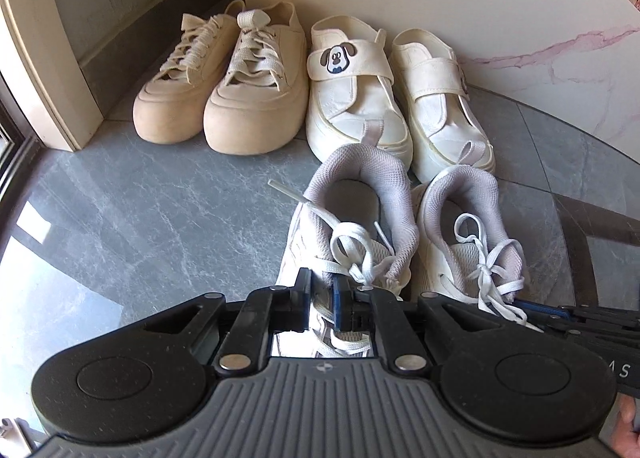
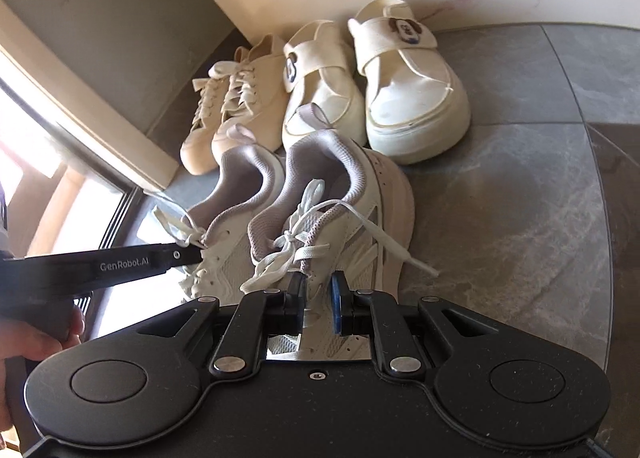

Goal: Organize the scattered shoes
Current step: 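Carry the white sneakers in front of the cream velcro pair and open both grippers, then move the right gripper to the black lace-up shoes and grasp them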

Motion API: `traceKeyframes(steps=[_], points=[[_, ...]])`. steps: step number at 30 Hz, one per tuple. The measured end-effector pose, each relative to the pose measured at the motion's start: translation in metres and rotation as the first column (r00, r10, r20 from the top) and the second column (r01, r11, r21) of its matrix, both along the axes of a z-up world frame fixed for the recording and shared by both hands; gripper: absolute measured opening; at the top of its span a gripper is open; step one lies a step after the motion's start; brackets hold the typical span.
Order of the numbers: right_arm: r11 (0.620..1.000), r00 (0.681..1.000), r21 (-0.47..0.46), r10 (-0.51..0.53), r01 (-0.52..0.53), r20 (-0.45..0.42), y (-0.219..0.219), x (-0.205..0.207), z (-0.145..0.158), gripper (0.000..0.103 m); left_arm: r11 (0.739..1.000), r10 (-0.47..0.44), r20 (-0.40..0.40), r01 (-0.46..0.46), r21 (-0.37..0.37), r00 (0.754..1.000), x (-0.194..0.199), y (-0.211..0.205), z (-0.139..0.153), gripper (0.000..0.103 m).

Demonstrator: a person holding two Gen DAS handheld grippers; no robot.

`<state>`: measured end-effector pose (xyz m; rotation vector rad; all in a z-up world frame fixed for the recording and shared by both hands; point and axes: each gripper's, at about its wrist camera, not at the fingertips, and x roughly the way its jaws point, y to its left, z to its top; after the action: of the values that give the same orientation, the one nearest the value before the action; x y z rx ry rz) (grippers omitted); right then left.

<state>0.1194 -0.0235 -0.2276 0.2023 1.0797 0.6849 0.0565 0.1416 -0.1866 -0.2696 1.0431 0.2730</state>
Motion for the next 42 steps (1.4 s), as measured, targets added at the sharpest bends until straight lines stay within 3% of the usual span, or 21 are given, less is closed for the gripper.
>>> traceKeyframes(steps=[6,9,11,13,17,24,32,36,39,42], points=[[1.0,1.0,-0.015,0.017,-0.017,0.019,-0.001,-0.007,0.007,0.019,1.0,-0.006,-0.019,0.007,0.027,1.0,0.002,-0.003,0.005,0.014],[1.0,1.0,-0.004,0.018,-0.018,0.01,-0.006,-0.008,0.009,0.019,0.997,-0.011,-0.035,0.014,0.071,0.999,-0.001,-0.011,0.011,0.023],[1.0,1.0,0.0,0.021,-0.021,0.011,-0.011,-0.01,0.012,0.019,0.993,-0.013,-0.045,0.018,0.115,0.999,-0.005,-0.018,0.016,0.037],[1.0,0.999,-0.002,0.03,-0.03,0.024,-0.019,-0.013,0.017,0.021,0.986,-0.007,-0.04,0.014,0.168,0.999,-0.01,-0.025,0.024,0.041],[1.0,0.999,-0.022,0.016,-0.015,0.043,-0.04,-0.016,0.024,0.028,0.981,-0.042,-0.022,0.045,0.189,0.999,-0.012,-0.042,0.038,0.045],[0.986,0.992,-0.13,-0.09,0.1,0.086,-0.116,-0.014,0.028,0.029,0.98,-0.091,-0.036,0.096,0.176,0.995,0.007,-0.072,0.041,0.046],[0.916,0.963,-0.309,-0.21,0.254,0.168,-0.229,-0.02,0.043,0.029,0.964,-0.186,-0.047,0.192,0.182,0.981,0.03,-0.119,0.043,0.046],[0.857,0.936,-0.39,-0.256,0.336,0.242,-0.285,-0.036,0.06,0.029,0.963,-0.192,-0.051,0.198,0.184,0.98,0.034,-0.129,0.044,0.046],[0.804,0.92,-0.46,-0.269,0.377,0.285,-0.324,-0.054,0.071,0.041,0.963,-0.184,-0.06,0.192,0.188,0.981,0.035,-0.132,0.046,0.046],[0.775,0.928,-0.522,-0.232,0.357,0.291,-0.345,-0.064,0.07,0.046,0.964,-0.179,-0.07,0.189,0.19,0.981,0.035,-0.134,0.047,0.046]])
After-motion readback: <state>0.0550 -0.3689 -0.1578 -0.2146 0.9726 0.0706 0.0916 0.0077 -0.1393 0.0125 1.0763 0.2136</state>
